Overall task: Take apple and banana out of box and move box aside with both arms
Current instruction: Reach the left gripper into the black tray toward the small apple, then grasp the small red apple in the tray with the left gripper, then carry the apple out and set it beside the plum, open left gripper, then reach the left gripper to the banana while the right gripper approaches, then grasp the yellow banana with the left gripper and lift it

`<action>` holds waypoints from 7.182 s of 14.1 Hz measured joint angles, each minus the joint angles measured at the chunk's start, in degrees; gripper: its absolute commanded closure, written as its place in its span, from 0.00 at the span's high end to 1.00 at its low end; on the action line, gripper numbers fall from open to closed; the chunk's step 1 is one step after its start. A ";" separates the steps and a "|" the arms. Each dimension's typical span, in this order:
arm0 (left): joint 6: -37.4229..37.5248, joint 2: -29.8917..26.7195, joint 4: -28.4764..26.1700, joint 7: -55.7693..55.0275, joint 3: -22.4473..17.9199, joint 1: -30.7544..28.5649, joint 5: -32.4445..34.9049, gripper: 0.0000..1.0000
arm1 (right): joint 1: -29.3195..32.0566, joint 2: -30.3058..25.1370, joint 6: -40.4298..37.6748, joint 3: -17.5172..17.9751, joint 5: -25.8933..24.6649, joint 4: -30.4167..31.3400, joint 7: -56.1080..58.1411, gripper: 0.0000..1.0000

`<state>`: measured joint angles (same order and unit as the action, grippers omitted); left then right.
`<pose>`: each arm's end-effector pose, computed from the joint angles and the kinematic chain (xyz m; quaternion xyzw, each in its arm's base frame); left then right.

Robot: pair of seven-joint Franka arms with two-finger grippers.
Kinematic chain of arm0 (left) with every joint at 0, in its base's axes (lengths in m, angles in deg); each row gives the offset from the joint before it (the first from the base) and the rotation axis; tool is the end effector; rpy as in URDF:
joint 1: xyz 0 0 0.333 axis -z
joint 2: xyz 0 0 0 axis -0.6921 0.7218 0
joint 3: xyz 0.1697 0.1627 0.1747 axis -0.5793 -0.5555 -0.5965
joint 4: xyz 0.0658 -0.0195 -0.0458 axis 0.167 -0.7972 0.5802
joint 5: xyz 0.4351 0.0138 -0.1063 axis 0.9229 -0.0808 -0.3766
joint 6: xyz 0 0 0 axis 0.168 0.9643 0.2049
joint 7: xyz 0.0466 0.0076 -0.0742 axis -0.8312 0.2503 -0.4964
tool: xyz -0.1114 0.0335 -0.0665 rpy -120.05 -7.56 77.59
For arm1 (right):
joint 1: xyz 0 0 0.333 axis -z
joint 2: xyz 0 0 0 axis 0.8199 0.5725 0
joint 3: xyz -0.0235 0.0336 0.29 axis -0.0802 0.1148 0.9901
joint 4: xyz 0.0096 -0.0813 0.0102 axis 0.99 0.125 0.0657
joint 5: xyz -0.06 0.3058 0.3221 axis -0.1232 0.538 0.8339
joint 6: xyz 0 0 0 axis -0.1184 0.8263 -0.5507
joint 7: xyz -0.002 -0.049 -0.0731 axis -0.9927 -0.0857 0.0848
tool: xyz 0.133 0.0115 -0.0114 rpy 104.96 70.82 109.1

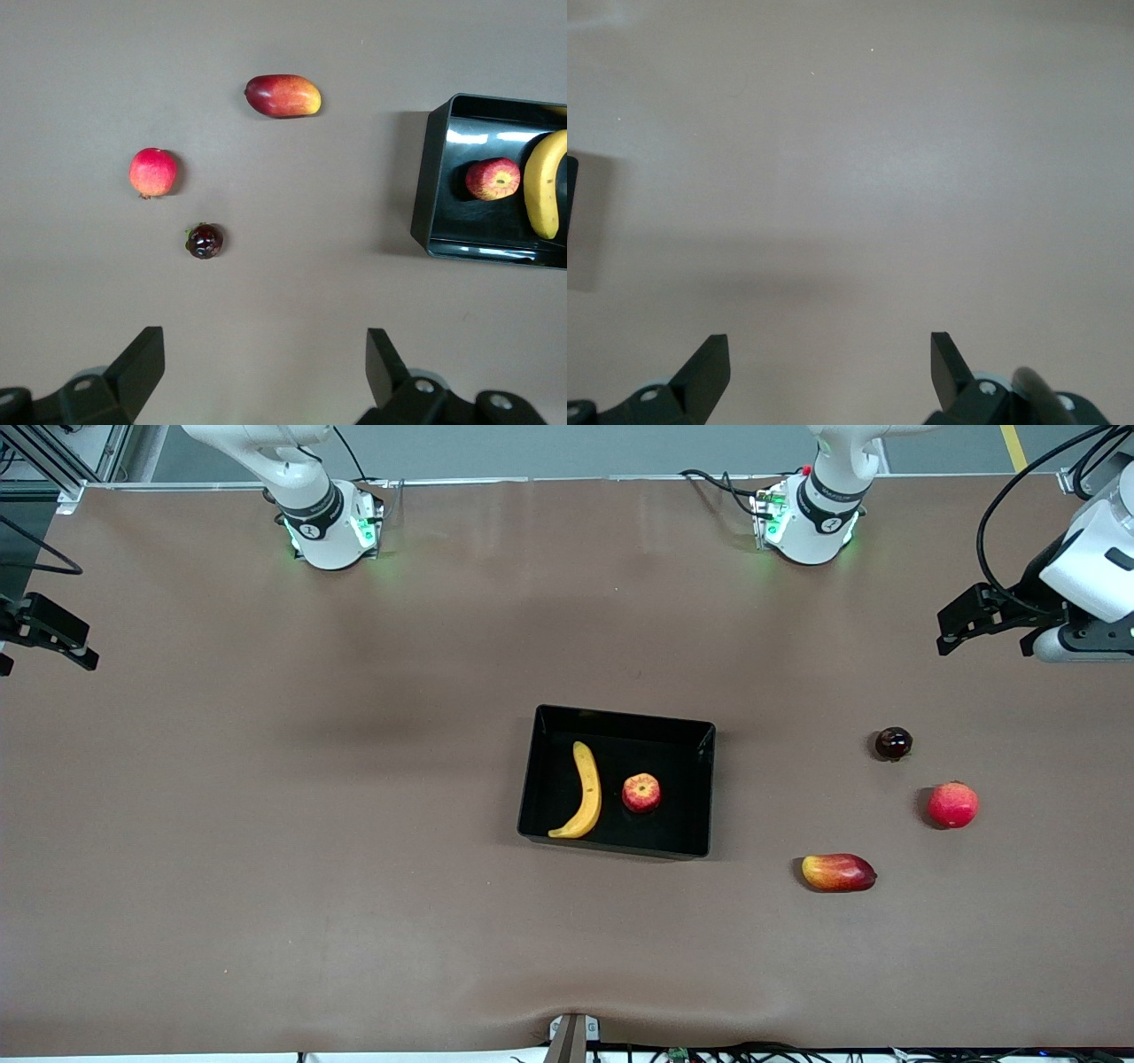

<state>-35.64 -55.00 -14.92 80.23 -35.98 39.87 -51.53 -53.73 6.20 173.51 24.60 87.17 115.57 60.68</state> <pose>0.5975 -0.0681 0.5935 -0.9999 0.0135 -0.0072 0.0021 0.6056 -0.0503 0.6030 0.9987 0.0335 0.0385 0.0031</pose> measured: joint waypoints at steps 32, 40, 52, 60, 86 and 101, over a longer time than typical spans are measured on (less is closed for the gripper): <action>-31.97 47.01 5.88 -49.95 14.72 18.00 22.36 0.99 | 2.70 8.22 0.03 -0.05 0.00 0.38 0.00 1.00; -38.88 50.05 5.95 -51.31 14.69 18.39 22.70 0.00 | 4.42 13.95 2.21 -0.13 -0.03 -0.36 0.01 1.00; -28.72 38.86 8.67 -43.11 14.89 14.65 20.77 0.00 | 4.43 14.14 2.56 -0.14 -0.25 -1.33 0.01 1.00; -21.07 33.09 4.83 -19.31 14.58 -5.51 18.26 0.00 | 2.21 20.21 2.56 0.89 -0.25 -1.01 0.82 1.00; -30.58 37.08 -0.73 -39.76 26.18 9.87 24.46 1.00 | -1.94 21.31 2.61 1.15 6.49 -0.22 -6.38 1.00; -49.87 56.06 9.64 -41.33 8.29 32.53 24.84 0.67 | -6.33 21.32 2.60 1.30 6.58 0.59 -12.41 1.00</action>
<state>-85.51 1.07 -5.27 38.90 -27.69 72.40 -26.69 -60.06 27.52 176.12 25.89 93.75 116.16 48.27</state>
